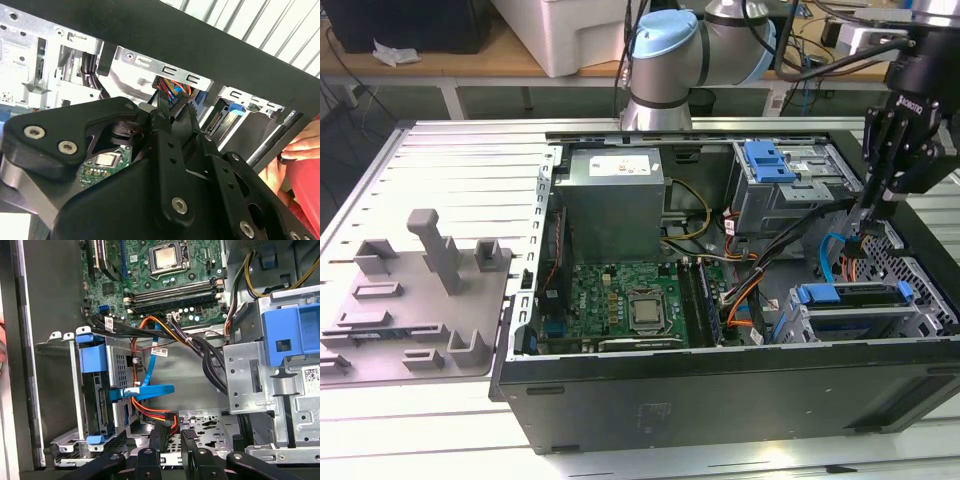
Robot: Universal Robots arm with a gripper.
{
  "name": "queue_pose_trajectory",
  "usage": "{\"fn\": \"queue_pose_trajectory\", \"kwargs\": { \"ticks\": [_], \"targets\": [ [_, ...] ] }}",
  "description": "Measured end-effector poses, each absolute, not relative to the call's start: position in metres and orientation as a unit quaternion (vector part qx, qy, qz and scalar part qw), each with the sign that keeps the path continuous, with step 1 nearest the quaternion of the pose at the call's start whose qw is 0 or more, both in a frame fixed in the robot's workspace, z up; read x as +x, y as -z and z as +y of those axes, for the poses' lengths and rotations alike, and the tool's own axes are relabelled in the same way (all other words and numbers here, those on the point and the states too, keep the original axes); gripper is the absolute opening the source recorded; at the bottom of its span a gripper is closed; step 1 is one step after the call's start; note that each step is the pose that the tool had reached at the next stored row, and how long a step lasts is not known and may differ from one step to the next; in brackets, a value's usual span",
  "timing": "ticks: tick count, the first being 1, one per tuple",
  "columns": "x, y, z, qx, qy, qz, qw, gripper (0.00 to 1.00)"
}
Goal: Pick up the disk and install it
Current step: 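Insert the first disk wire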
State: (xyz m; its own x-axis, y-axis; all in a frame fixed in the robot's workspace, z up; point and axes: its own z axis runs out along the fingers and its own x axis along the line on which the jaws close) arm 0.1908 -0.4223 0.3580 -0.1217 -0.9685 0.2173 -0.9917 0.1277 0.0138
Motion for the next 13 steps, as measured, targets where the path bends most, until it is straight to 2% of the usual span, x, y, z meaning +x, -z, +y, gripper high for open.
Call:
{"fn": "queue_pose_trajectory", "kwargs": {
  "ticks": [4,5,9,13],
  "targets": [
    [0.191,-0.354,-0.420,0.653,-0.071,-0.749,0.091,0.31],
    [0.191,-0.353,-0.419,0.652,-0.076,-0.749,0.095,0.31],
    [0.191,-0.351,-0.398,0.646,-0.111,-0.744,0.125,0.31],
    [0.191,-0.348,-0.397,0.645,-0.121,-0.743,0.134,0.31]
  ]
}}
